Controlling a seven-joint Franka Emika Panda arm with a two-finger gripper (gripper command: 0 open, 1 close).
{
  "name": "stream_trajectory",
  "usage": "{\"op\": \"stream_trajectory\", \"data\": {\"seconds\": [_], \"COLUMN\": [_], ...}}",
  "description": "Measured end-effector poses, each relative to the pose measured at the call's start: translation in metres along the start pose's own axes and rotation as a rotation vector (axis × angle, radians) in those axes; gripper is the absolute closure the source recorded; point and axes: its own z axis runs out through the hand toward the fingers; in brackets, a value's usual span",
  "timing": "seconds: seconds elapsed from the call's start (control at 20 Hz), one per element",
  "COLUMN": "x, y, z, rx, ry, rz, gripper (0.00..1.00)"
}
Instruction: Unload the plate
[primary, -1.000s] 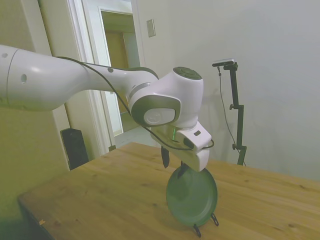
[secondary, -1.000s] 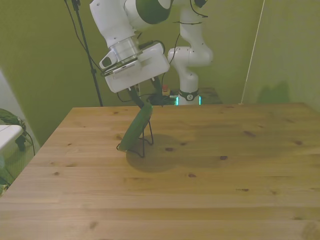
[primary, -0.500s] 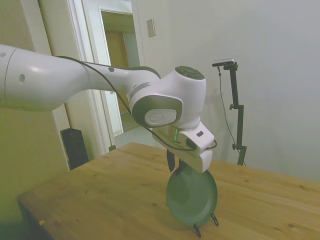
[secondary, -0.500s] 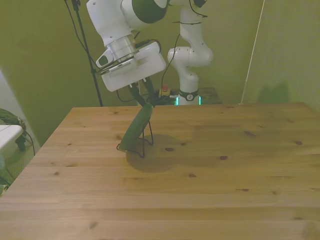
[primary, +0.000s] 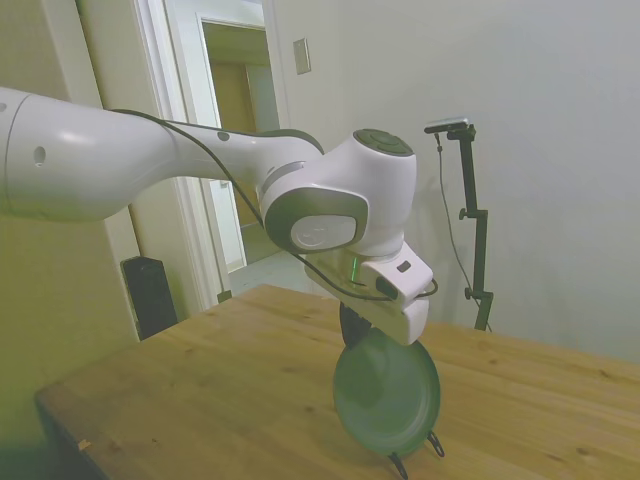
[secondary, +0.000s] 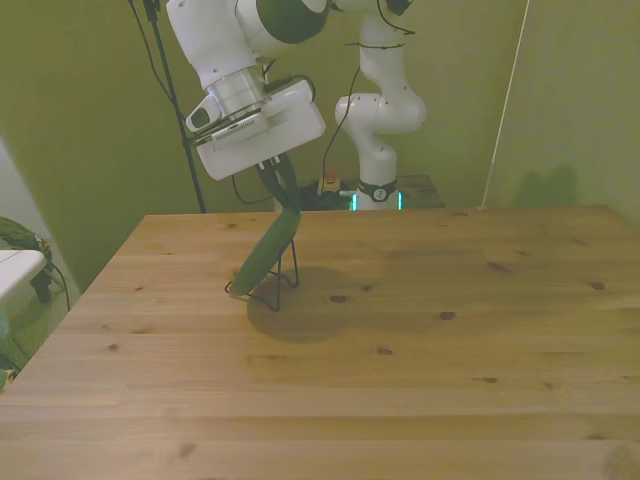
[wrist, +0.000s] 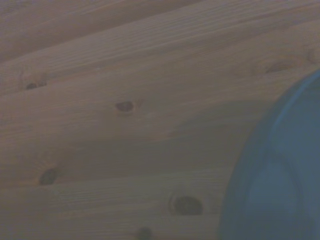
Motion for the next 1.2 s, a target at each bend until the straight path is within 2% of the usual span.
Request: {"op": "stream_trajectory", "data": {"seconds": [0.3, 0.55, 1.2], "x": [0.004, 0.003, -0.028], "y": [0.013, 0.002, -0.027], "z": [-0.018, -0.026, -0.090], "rx": [0.010, 0.037, 0.088], "ry": [0.011, 0.022, -0.014], "rz": [0.009, -0.003, -0.075], "gripper": [1.00, 1.00, 1.00]}}
